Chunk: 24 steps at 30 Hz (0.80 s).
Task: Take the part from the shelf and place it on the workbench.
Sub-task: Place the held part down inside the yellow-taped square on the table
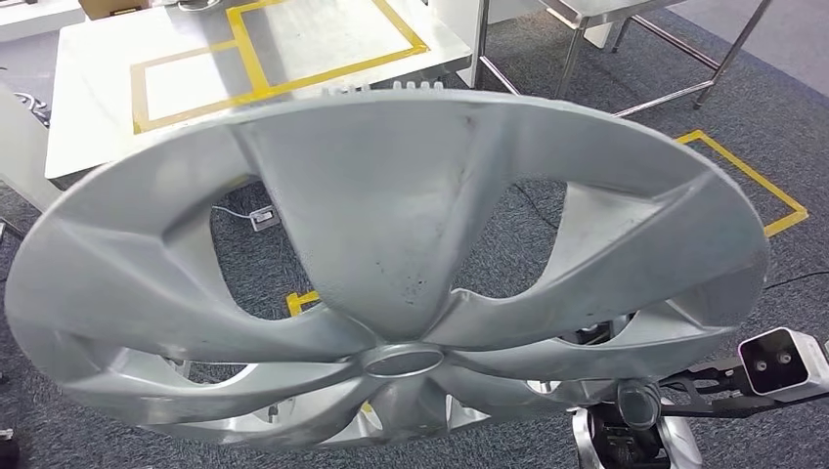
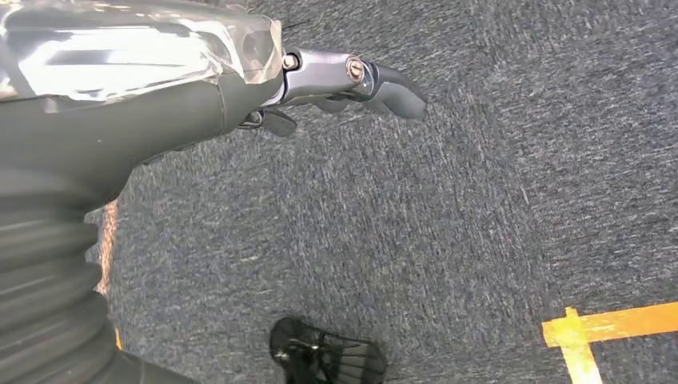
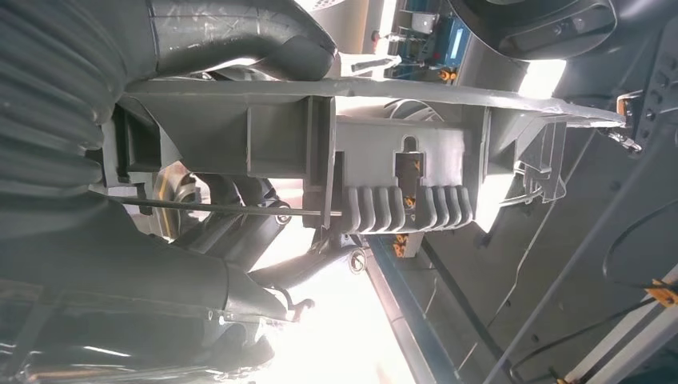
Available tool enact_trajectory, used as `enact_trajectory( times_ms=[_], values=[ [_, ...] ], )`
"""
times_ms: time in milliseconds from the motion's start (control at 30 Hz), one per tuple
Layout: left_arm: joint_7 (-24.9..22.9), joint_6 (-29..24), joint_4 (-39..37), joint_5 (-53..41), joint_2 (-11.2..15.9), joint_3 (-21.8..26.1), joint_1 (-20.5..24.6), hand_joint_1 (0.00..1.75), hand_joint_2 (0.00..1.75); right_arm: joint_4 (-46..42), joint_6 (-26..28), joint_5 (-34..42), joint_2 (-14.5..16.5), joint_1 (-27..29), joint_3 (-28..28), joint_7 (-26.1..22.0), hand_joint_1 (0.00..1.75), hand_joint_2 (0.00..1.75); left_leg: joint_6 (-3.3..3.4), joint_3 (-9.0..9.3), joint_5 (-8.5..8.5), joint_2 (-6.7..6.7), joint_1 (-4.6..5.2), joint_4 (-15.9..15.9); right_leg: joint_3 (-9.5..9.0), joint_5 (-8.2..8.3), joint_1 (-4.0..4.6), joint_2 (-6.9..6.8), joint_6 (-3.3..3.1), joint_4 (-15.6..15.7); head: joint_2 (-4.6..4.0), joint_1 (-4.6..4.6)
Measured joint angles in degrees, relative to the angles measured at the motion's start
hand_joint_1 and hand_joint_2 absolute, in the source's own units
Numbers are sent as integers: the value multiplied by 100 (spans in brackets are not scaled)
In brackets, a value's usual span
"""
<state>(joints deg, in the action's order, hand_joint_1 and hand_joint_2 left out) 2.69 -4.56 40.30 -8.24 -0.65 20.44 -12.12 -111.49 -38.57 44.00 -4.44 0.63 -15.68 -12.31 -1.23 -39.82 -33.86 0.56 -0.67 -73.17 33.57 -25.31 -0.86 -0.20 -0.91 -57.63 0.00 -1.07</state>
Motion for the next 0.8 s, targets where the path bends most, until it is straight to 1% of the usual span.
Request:
enact_trajectory(
  times_ms=[33,67,100,133,167,200,233,267,333,367,400,467,500,533,567,600,633,667,700,733,767,800],
  values=[
    [-1,4,5,0,-14,27,-3,0,175,0,0,1,0,0,-1,4,171,175,-2,-68,41,-8,0,-85,-8,-5,1,-1,-4,-1,0,-1],
    [-1,8,11,0,-26,55,-5,0,175,0,1,2,0,0,-1,9,171,175,4,-21,190,-16,0,65,-22,-10,3,-1,-6,-1,0,-1],
    [-1,8,21,0,-33,79,-6,0,175,0,1,3,1,-2,-2,13,171,175,21,134,414,-25,2,420,-41,-18,5,0,-4,0,0,-1],
    [-1,14,34,-3,-37,102,-5,0,175,0,1,6,2,-4,-2,16,171,175,47,332,614,-40,8,843,-59,-25,8,0,-1,2,0,1],
    [-1,31,49,-14,-40,127,0,0,175,0,1,8,3,-8,-2,20,171,175,77,502,747,-53,23,1204,-68,-33,22,1,9,0,0,3],
    [-2,54,68,-36,-44,152,2,0,175,0,1,11,4,-11,-2,25,171,175,104,609,807,-63,41,1436,-67,-40,33,2,27,-2,0,4],
    [-5,80,86,-62,-49,181,3,0,175,0,2,13,4,-11,-3,31,171,175,128,646,800,-66,60,1527,-63,-41,40,0,48,0,0,4],
    [-9,112,99,-96,-56,217,3,0,175,0,3,15,4,-13,-4,37,171,175,150,643,793,-59,76,1546,-61,-41,47,-2,78,8,0,4],
    [-20,174,125,-171,-78,291,0,0,175,-5,5,15,4,-14,-6,45,171,175,215,694,834,-47,52,1612,-54,-63,44,-7,131,-11,0,7],
    [-25,209,137,-212,-92,331,5,0,175,-8,7,16,4,-21,-7,48,171,175,252,729,862,-43,35,1653,-4,-128,45,-4,143,-121,0,11],
    [-28,237,148,-248,-108,367,12,0,175,-10,9,18,4,-28,-7,49,171,175,281,760,886,-41,17,1688,110,-243,44,0,140,-356,0,18],
    [-32,275,158,-298,-141,436,21,0,175,-9,18,21,4,-36,-9,55,171,175,305,763,898,-34,19,1697,490,-552,33,6,128,-1124,0,22],
    [-34,285,158,-310,-155,465,21,0,175,-8,24,21,4,-35,-9,58,171,175,306,760,897,-30,19,1695,666,-656,29,6,141,-1464,0,22],
    [-37,292,158,-316,-169,491,21,0,175,-7,31,21,3,-34,-9,62,171,175,305,760,896,-24,20,1694,760,-685,23,7,171,-1636,0,21],
    [-41,296,158,-318,-181,513,21,0,175,-7,35,21,3,-34,-10,63,171,175,300,764,892,-14,19,1692,724,-611,13,6,217,-1543,0,21],
    [-45,299,158,-319,-193,530,22,0,175,-7,39,21,2,-36,-10,64,171,175,290,769,886,-1,18,1686,570,-465,-3,6,268,-1222,0,22],
    [-48,302,158,-319,-203,540,22,0,175,-8,40,22,2,-38,-10,64,171,175,274,772,876,13,18,1673,352,-301,-20,6,308,-783,0,23],
    [-50,303,160,-319,-211,547,23,0,175,-8,39,22,3,-40,-11,64,171,175,246,767,858,28,30,1649,145,-159,-26,8,314,-383,0,22],
    [-50,303,161,-319,-216,554,23,0,175,-9,39,22,4,-41,-11,64,171,175,217,758,842,38,40,1626,11,-74,-25,10,288,-124,0,19],
    [-50,303,162,-319,-220,563,21,0,175,-9,38,22,4,-42,-12,64,171,175,187,749,832,44,47,1609,-50,-38,-15,12,242,-5,0,15],
    [-50,303,162,-319,-222,573,19,0,175,-9,38,22,5,-42,-13,64,171,175,157,743,827,47,50,1602,-55,-29,3,13,187,4,0,12],
    [-50,303,163,-319,-223,580,17,0,175,-9,38,22,5,-44,-13,64,171,175,132,741,823,47,38,1602,-52,-19,-3,12,142,11,0,11]
  ],
)
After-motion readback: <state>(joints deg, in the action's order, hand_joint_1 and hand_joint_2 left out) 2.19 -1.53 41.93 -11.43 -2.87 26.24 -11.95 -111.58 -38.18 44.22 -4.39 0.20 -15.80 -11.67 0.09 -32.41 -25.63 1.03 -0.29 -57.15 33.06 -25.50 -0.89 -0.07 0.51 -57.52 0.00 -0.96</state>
